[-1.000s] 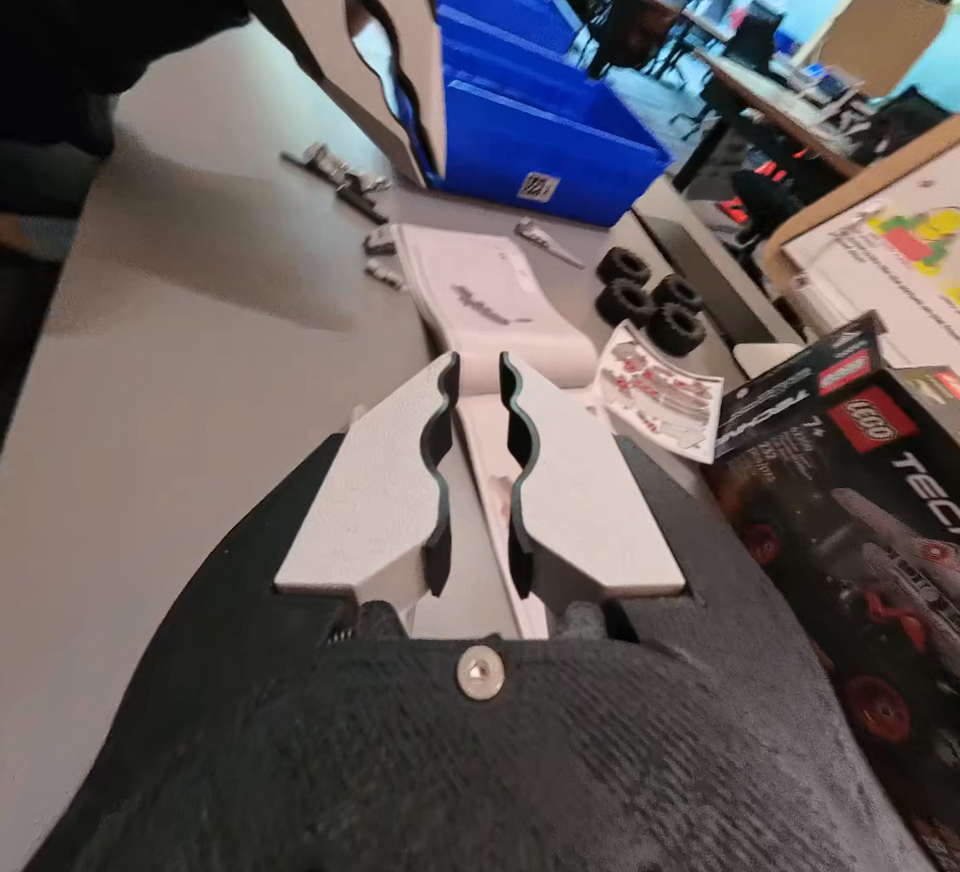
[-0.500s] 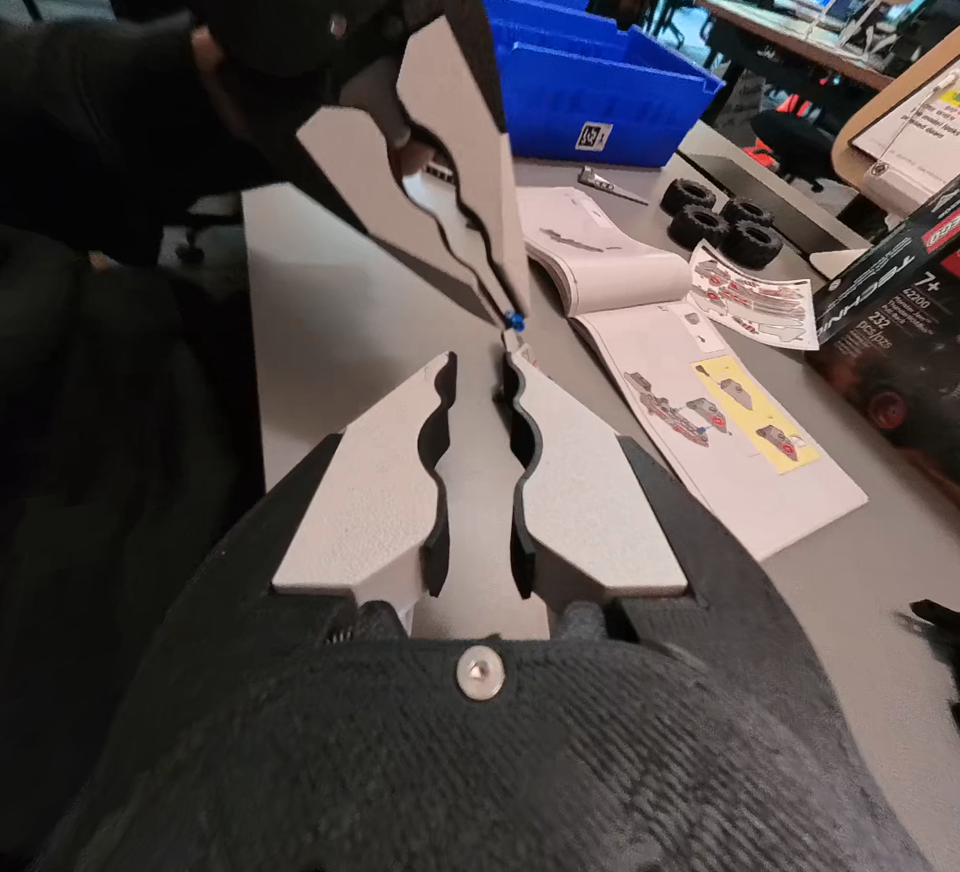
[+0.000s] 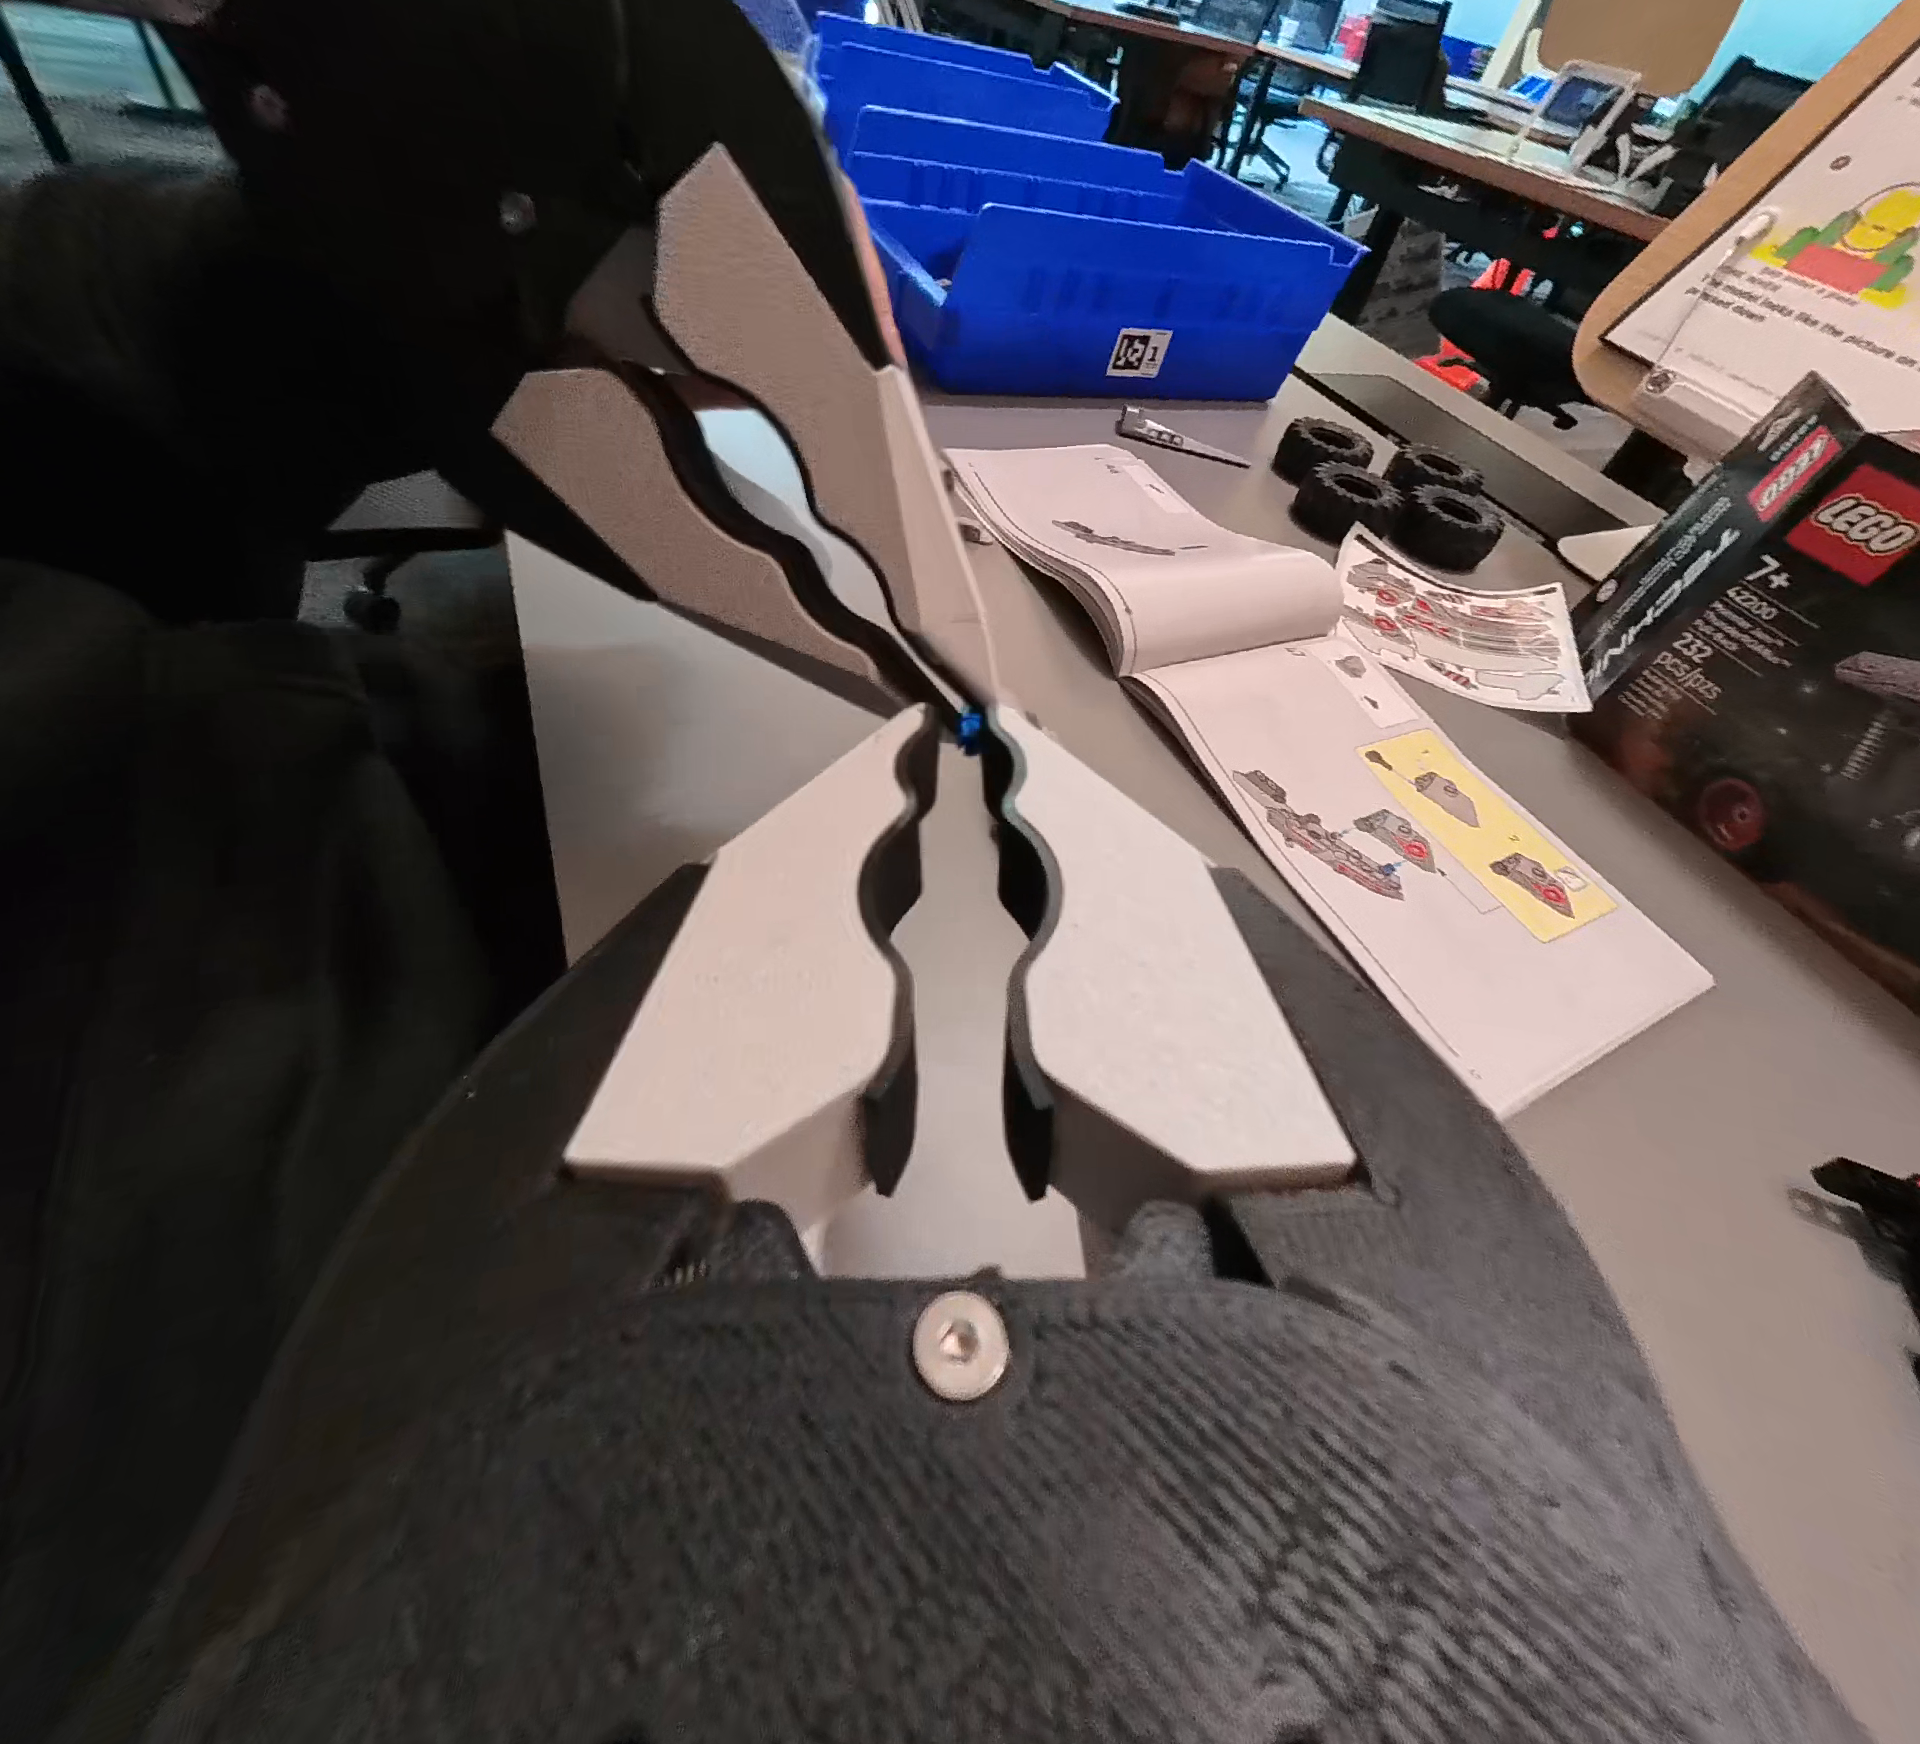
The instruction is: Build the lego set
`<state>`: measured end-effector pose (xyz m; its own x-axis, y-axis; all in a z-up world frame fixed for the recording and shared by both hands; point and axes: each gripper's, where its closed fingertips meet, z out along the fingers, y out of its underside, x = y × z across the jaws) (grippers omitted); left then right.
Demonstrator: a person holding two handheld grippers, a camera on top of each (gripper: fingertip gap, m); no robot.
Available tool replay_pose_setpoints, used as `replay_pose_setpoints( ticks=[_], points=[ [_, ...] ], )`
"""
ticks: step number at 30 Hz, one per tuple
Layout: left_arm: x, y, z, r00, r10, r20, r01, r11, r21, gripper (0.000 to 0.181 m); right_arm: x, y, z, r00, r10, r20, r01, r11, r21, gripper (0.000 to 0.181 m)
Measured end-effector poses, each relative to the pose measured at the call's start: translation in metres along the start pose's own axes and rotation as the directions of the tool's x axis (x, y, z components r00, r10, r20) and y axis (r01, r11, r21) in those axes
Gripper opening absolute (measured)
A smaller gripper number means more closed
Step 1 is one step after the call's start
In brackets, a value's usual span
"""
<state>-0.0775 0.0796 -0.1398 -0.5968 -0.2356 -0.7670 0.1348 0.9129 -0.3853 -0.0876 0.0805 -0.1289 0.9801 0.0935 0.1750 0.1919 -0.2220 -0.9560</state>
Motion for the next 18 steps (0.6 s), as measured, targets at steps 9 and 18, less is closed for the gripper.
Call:
replay_pose_setpoints(
  ticks=[9, 18],
  points=[
    [-0.009, -0.008, -0.008, 0.992, -0.108, 0.062, 0.098, 0.984, 0.149, 0.002, 0.007, -0.009, -0.002, 0.995, 0.097, -0.001, -0.096, 0.987, 0.125, 0.000],
    [-0.021, -0.018, -0.023, 0.925, -0.372, -0.070, 0.366, 0.831, 0.419, 0.001, 0.011, -0.027, -0.009, 0.966, 0.234, 0.114, -0.258, 0.918, 0.302, 0.000]
  ],
)
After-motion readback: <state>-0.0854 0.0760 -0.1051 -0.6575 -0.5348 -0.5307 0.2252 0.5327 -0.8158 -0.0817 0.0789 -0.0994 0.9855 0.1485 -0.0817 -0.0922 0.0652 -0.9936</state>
